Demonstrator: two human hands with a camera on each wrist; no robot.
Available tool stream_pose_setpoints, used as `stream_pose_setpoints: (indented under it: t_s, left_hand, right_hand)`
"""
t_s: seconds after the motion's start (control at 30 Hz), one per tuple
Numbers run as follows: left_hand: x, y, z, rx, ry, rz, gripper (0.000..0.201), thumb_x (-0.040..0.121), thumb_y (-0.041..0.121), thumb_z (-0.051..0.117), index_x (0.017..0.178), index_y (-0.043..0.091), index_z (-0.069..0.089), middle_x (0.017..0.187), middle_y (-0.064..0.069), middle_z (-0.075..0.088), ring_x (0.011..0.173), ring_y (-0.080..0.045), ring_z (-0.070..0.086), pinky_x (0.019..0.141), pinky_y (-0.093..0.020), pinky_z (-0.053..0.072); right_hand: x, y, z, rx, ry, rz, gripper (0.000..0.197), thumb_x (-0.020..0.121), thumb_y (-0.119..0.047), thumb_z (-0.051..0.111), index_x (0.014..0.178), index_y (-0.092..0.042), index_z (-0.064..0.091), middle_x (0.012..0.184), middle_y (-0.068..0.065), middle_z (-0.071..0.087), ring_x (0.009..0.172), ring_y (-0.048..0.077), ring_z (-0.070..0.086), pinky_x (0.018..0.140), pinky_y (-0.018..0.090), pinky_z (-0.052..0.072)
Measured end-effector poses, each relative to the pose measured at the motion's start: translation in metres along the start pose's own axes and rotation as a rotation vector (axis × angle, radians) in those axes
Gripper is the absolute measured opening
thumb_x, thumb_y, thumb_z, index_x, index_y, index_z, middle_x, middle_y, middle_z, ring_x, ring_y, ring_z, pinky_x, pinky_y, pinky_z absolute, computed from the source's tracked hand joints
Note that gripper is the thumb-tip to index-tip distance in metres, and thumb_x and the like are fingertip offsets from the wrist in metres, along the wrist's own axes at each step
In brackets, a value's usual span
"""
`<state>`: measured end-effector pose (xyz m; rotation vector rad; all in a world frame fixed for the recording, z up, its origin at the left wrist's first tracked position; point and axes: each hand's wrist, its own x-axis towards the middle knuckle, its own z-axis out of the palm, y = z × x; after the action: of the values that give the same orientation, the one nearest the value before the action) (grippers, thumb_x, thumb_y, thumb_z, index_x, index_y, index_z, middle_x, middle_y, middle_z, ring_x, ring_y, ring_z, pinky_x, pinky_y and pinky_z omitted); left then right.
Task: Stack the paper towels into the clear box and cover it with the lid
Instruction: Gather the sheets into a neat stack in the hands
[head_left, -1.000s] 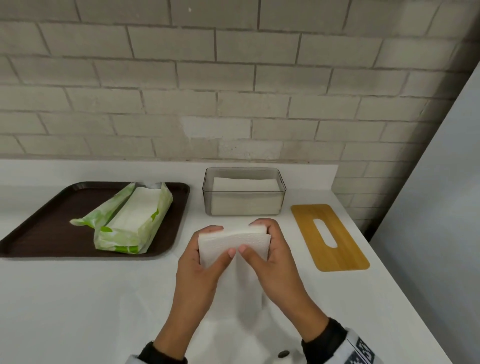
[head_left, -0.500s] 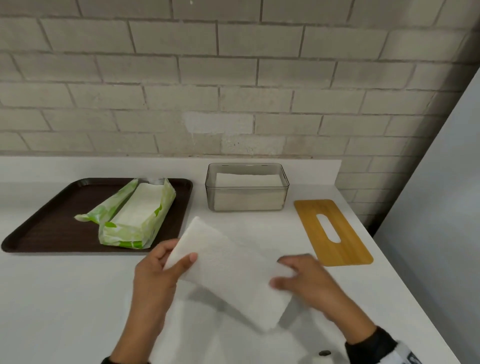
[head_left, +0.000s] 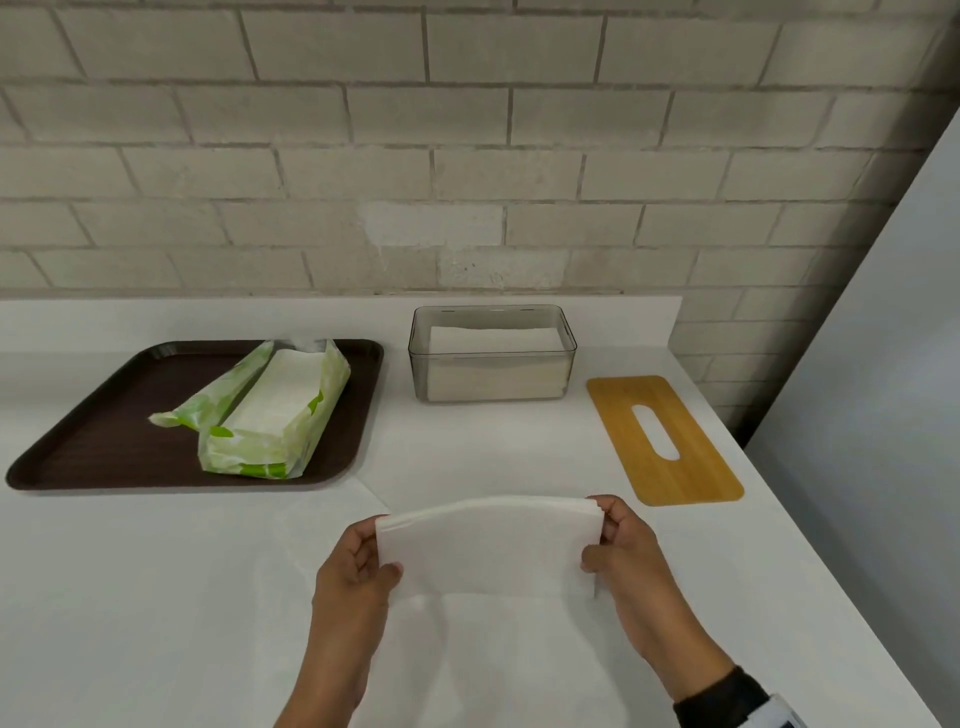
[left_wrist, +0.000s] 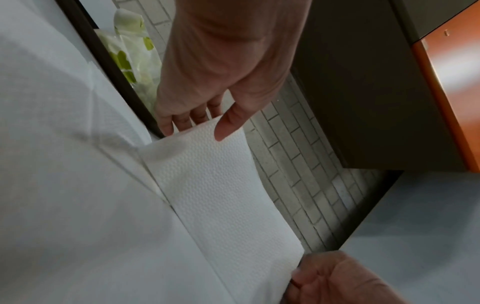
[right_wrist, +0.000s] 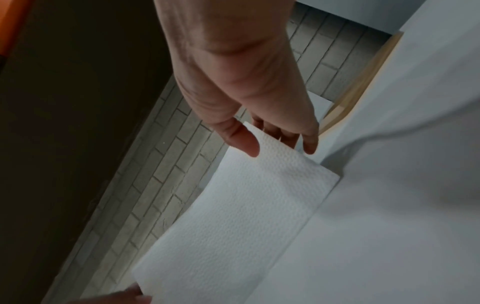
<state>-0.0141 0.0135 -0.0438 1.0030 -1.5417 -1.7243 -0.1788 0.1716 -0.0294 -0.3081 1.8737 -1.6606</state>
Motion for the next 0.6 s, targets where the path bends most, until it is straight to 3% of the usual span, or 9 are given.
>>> stream_pose_setpoints:
  t_s: [0.1,0.17,0.27,0.33,0.43,0.47,0.53,0.6]
  left_hand:
    - [-0.005,-0.002,0.007,0.088,-0.016,0.005,0.034,0.086,-0.011,0.051,0.095,0.02,0.063,0.094,-0.006,0.067,0.086,-0.022,0.059,0.07,-0.028,0.044]
    - [-0.007,0.001,0.009,0.107,-0.002,0.024,0.029,0.088,-0.005,0.053,0.094,0.021,0.063,0.092,-0.006,0.067,0.086,-0.022,0.059,0.069,-0.028,0.043]
    - [-0.009,0.01,0.007,0.064,0.005,0.051,0.035,0.086,-0.011,0.05,0.093,0.02,0.063,0.091,-0.003,0.066,0.083,-0.018,0.056,0.07,-0.025,0.04]
    - [-0.01,0.012,0.007,0.052,-0.01,0.043,0.034,0.085,-0.013,0.05,0.094,0.017,0.062,0.091,-0.001,0.067,0.082,-0.017,0.057,0.069,-0.023,0.041]
    - [-0.013,0.011,0.005,0.047,-0.012,0.006,0.026,0.085,-0.01,0.057,0.092,0.015,0.063,0.086,-0.003,0.067,0.076,-0.017,0.058,0.064,-0.021,0.042]
    - [-0.015,0.012,0.002,0.056,-0.016,0.0,0.025,0.084,-0.009,0.059,0.091,0.015,0.063,0.082,-0.003,0.067,0.073,-0.016,0.058,0.061,-0.02,0.043]
    - [-0.017,0.016,-0.01,0.11,-0.069,-0.005,0.029,0.082,-0.01,0.062,0.089,0.018,0.066,0.078,-0.002,0.067,0.067,-0.014,0.059,0.059,-0.017,0.044]
    - [-0.021,0.019,-0.025,0.233,-0.203,-0.019,0.036,0.079,-0.009,0.065,0.083,0.026,0.068,0.075,-0.002,0.065,0.066,-0.015,0.061,0.063,-0.022,0.045]
  right_hand:
    - [-0.003,0.002,0.007,-0.081,-0.038,0.016,0.043,0.076,0.017,0.048,0.097,-0.018,0.061,0.096,0.004,0.066,0.086,0.017,0.06,0.065,0.024,0.046]
    - [-0.005,-0.001,0.007,-0.072,-0.018,-0.037,0.034,0.077,0.015,0.048,0.087,-0.014,0.061,0.086,0.002,0.065,0.08,0.016,0.058,0.065,0.023,0.043]
    - [-0.007,-0.004,0.0,-0.028,0.019,-0.1,0.032,0.077,0.018,0.047,0.08,-0.013,0.055,0.079,0.003,0.057,0.075,0.016,0.05,0.061,0.022,0.036]
    - [-0.008,0.001,-0.003,-0.062,0.011,-0.084,0.036,0.074,0.019,0.046,0.084,-0.013,0.058,0.086,0.004,0.06,0.077,0.015,0.052,0.061,0.021,0.038]
    - [-0.009,0.005,-0.003,-0.145,-0.028,-0.034,0.027,0.079,0.012,0.054,0.083,-0.014,0.06,0.082,0.001,0.063,0.071,0.012,0.055,0.056,0.015,0.04]
    - [-0.009,0.002,-0.005,-0.143,-0.03,-0.04,0.023,0.081,0.009,0.057,0.084,-0.014,0.061,0.083,0.001,0.066,0.072,0.012,0.06,0.057,0.015,0.043]
    - [-0.006,-0.012,-0.009,-0.109,-0.023,-0.088,0.02,0.083,0.003,0.062,0.087,-0.016,0.064,0.088,0.002,0.072,0.082,0.017,0.067,0.071,0.025,0.053]
    - [-0.004,-0.034,-0.01,-0.119,-0.044,-0.193,0.018,0.082,-0.001,0.067,0.084,-0.019,0.066,0.089,-0.001,0.073,0.088,0.019,0.068,0.082,0.033,0.054]
